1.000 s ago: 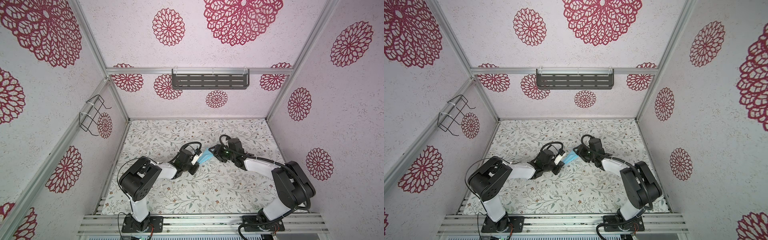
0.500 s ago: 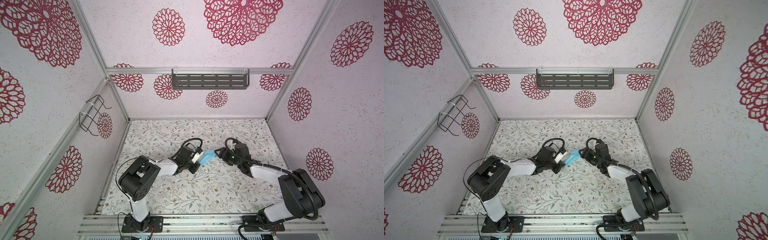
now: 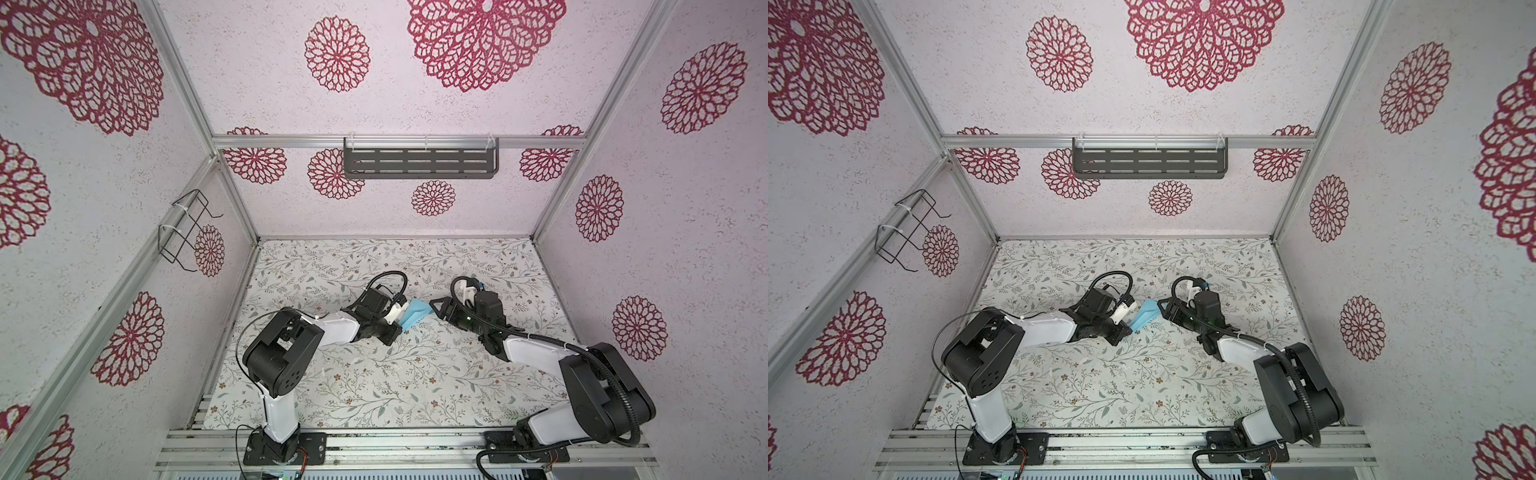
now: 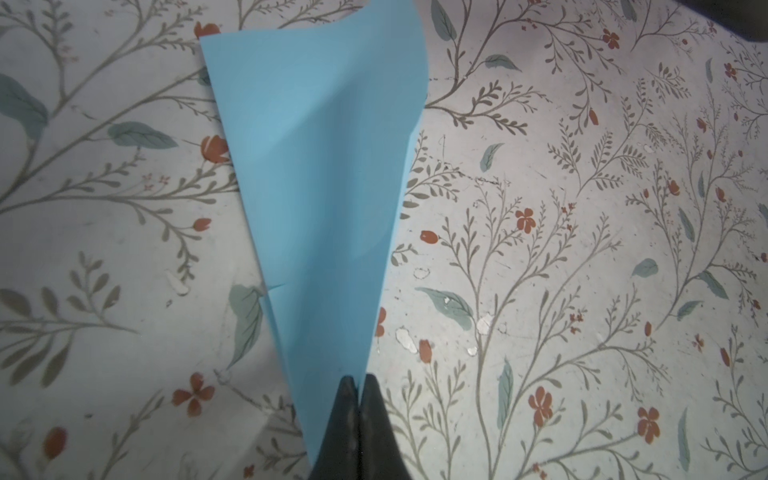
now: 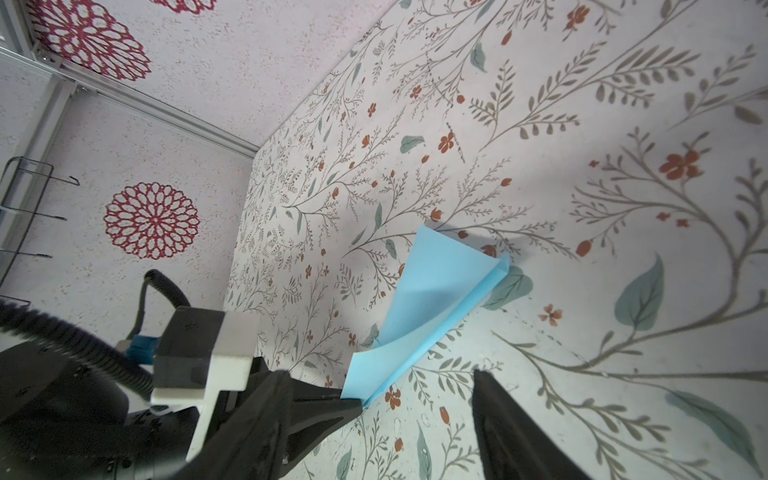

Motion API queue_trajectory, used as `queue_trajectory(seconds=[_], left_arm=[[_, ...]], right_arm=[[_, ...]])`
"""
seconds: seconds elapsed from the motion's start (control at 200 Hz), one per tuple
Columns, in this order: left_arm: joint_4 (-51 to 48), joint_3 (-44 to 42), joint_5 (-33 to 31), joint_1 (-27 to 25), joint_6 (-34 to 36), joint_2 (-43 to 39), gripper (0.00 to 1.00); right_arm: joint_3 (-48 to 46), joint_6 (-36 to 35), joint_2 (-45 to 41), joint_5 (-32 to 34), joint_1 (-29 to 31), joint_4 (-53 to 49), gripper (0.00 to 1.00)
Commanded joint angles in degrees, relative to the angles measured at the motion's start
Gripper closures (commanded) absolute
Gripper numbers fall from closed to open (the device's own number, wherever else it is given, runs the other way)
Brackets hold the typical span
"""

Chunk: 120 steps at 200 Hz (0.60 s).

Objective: Fold a paper plane with a square sheet of paper (pick it up from the middle)
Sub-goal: 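Bring the right gripper back to pinch the sheet's edge beside the left gripper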

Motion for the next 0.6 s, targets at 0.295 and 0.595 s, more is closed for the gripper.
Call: queue_trajectory(seconds=[0.295, 0.595], left_arm=[[-1.84, 2.10, 8.90, 3.81, -9.11, 3.06, 1.00], [-9.93, 6.75, 12.80, 4.73, -9.96, 4.80, 1.00]], right_arm=[[-0.47, -1.50, 1.69, -5.22, -0.12, 6.35, 0.29], [-0.63, -2.31, 5.52, -9.54, 1.32, 10.62, 0.35]])
